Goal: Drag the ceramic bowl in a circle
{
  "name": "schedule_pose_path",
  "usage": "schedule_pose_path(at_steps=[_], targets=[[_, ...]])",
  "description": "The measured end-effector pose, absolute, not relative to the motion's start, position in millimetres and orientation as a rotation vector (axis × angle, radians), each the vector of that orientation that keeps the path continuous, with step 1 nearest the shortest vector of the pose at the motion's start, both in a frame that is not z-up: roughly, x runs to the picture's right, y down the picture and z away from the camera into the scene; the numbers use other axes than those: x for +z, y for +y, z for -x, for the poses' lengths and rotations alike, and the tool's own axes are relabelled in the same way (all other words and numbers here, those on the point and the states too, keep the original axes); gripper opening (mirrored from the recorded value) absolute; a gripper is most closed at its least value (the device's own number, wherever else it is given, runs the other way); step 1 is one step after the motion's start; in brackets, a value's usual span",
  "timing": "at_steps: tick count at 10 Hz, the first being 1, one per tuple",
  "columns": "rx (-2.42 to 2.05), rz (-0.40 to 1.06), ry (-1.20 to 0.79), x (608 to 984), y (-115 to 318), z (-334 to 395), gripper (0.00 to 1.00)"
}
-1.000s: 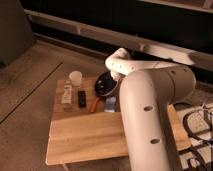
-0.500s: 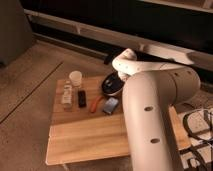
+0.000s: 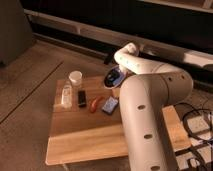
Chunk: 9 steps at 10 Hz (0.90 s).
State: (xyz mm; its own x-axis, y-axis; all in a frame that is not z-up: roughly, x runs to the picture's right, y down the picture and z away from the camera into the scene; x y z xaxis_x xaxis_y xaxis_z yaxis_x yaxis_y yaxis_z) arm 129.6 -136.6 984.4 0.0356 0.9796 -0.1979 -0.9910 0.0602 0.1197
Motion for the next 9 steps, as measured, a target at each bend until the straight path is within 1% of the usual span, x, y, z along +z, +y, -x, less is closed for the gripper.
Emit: schedule_pose_path(at_steps=[3,7,9], targets=[[1.379,0.075,0.182,985.5,-152.1,-55.0,0.00],[1.270,0.131,0.154,994.0,-140.5,16.0,0.00],[1.261,0.153,0.133,986.3,-135.9,38.8,0.00]])
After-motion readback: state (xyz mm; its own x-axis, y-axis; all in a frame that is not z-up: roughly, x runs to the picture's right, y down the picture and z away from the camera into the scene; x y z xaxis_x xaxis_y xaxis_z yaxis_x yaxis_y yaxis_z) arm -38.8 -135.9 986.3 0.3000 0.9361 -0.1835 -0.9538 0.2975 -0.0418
